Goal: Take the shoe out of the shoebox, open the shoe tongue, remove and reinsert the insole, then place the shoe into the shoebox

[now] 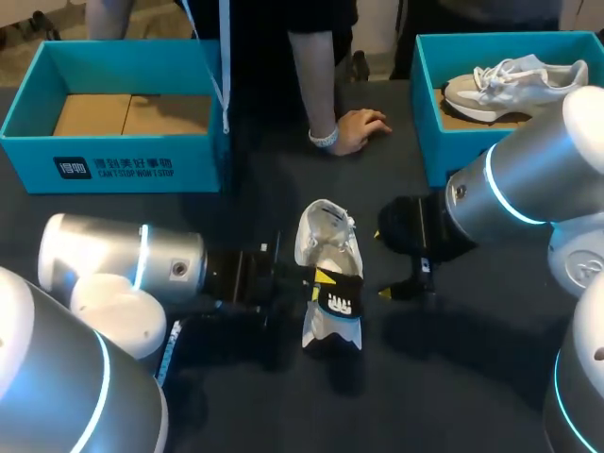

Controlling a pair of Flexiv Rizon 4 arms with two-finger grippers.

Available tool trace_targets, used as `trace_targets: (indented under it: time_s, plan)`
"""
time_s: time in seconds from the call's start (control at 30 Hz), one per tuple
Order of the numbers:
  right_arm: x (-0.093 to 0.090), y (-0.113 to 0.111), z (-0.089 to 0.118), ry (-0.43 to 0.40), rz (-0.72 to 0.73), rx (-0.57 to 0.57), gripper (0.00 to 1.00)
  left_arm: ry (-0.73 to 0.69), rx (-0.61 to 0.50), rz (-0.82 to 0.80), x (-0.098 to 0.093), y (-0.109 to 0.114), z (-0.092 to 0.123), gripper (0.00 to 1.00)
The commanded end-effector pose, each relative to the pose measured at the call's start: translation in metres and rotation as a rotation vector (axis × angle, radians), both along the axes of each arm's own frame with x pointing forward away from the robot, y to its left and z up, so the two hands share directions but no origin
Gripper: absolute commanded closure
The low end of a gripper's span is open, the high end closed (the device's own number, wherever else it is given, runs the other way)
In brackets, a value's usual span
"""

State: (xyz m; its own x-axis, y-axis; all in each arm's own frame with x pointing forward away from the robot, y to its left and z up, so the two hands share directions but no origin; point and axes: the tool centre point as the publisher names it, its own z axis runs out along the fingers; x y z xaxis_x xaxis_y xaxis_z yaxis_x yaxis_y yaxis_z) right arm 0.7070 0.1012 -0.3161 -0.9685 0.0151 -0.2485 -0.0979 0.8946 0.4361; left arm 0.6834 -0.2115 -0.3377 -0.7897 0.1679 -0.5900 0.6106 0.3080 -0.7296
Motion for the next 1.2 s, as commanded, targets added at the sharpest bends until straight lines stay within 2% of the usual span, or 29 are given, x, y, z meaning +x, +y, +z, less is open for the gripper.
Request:
trace_targets:
  time_s: [0.03, 0.47, 0.6, 0.63, 0.73, 0.9, 0.97, 1.2]
  plan:
    - [-0.001, 0.000, -0.001, -0.002, -0.002, 0.001, 0.00, -0.011, 0.010, -0.001, 0.012, -0.010, -0.010, 1.00]
    - [-0.001, 0.000, -0.001, -0.002, -0.002, 0.001, 0.00, -0.028, 0.066, 0.045, 0.030, -0.010, -0.038, 1.00]
    - [-0.001, 0.000, -0.001, -0.002, -0.002, 0.001, 0.00, -0.025, 0.057, 0.047, 0.026, -0.008, -0.033, 0.99]
    - [-0.001, 0.000, -0.001, -0.002, -0.002, 0.001, 0.00, -0.025, 0.054, 0.046, 0.024, -0.007, -0.030, 0.67]
    - [-0.001, 0.000, -0.001, -0.002, -0.002, 0.001, 0.00, -0.029, 0.041, 0.046, 0.021, -0.005, -0.022, 0.61]
    - [-0.001, 0.000, -0.001, -0.002, -0.002, 0.001, 0.00, -0.040, 0.019, 0.039, 0.015, -0.004, -0.010, 0.64]
    - [-0.001, 0.000, -0.001, -0.002, -0.002, 0.001, 0.00, -0.044, 0.010, 0.033, 0.012, -0.004, -0.006, 0.69]
    - [-0.001, 0.000, -0.001, -0.002, -0.002, 0.001, 0.00, -0.035, 0.002, 0.017, 0.007, -0.010, 0.000, 0.67]
